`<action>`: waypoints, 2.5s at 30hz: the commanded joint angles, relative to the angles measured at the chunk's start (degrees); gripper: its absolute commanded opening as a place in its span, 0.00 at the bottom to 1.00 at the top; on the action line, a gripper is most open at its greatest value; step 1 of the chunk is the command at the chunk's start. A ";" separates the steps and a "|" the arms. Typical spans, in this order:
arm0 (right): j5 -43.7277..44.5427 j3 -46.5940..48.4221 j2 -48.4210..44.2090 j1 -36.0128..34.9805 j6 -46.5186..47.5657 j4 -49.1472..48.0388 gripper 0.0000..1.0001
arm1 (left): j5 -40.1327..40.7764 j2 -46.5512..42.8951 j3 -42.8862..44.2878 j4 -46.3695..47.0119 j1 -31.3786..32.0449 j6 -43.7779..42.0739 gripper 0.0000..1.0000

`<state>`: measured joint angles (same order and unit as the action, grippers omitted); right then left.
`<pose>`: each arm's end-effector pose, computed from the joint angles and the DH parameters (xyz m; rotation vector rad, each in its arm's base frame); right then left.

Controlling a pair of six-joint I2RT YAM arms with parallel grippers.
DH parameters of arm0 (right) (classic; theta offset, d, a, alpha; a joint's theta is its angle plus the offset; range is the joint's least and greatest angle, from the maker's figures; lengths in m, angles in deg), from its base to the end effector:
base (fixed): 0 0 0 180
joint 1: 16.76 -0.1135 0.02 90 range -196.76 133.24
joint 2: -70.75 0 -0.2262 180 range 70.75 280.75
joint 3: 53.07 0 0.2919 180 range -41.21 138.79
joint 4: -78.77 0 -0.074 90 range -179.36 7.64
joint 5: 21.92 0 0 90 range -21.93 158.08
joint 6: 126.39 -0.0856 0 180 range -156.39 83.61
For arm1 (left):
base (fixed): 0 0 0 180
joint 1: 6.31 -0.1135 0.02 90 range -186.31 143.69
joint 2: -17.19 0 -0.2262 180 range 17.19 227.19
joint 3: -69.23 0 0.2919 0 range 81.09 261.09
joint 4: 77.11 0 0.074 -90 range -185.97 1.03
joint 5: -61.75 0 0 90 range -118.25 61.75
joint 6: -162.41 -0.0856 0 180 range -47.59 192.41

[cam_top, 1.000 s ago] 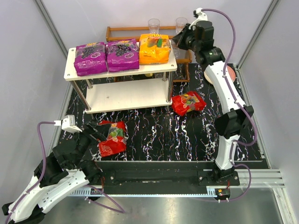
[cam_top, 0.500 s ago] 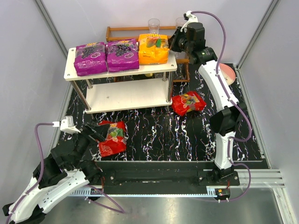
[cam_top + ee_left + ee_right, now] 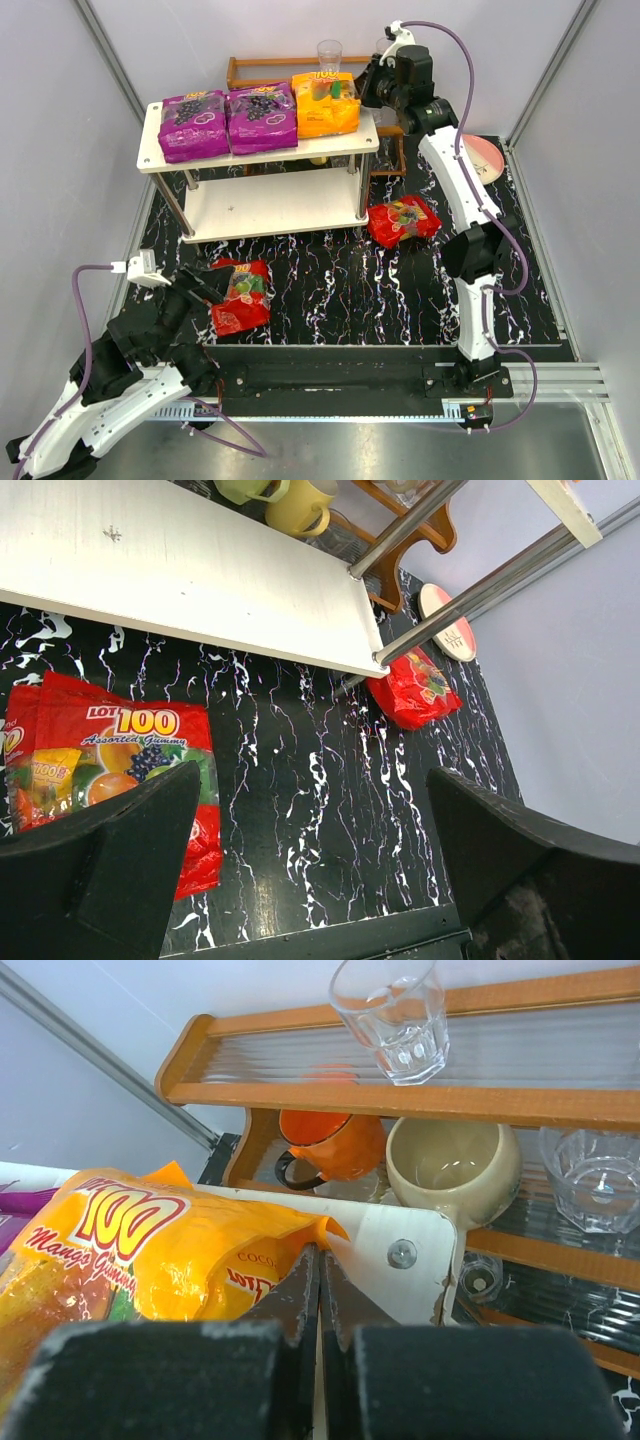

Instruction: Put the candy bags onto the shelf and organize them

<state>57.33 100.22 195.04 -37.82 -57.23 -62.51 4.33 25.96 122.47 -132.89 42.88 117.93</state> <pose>0.5155 0.2156 0.4152 -0.1449 1.7834 0.6945 0.1316 -0.0819 0.3238 -0.3611 1.7535 -0.7052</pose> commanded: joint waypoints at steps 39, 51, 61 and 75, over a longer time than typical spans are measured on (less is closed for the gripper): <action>13.12 -99.85 -50.21 9.63 -34.44 -22.36 1.00 | -0.23 1.51 0.19 3.84 -0.15 -0.34 0.99; 3.63 -98.19 -35.53 9.63 -35.94 -37.93 0.01 | 0.20 0.98 0.98 2.44 -0.06 -0.17 0.99; 4.09 -96.87 -55.02 9.55 -16.79 -16.06 0.00 | 1.52 1.59 1.50 2.26 -0.15 -1.04 0.99; -19.65 -97.22 -59.96 -8.45 -3.51 -6.63 0.00 | -0.32 3.97 -0.25 5.42 -0.15 -0.87 0.99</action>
<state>48.24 1.82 136.25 -41.47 -63.87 -64.59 4.44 29.74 122.45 -131.03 42.88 117.45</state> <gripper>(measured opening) 0.011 0.987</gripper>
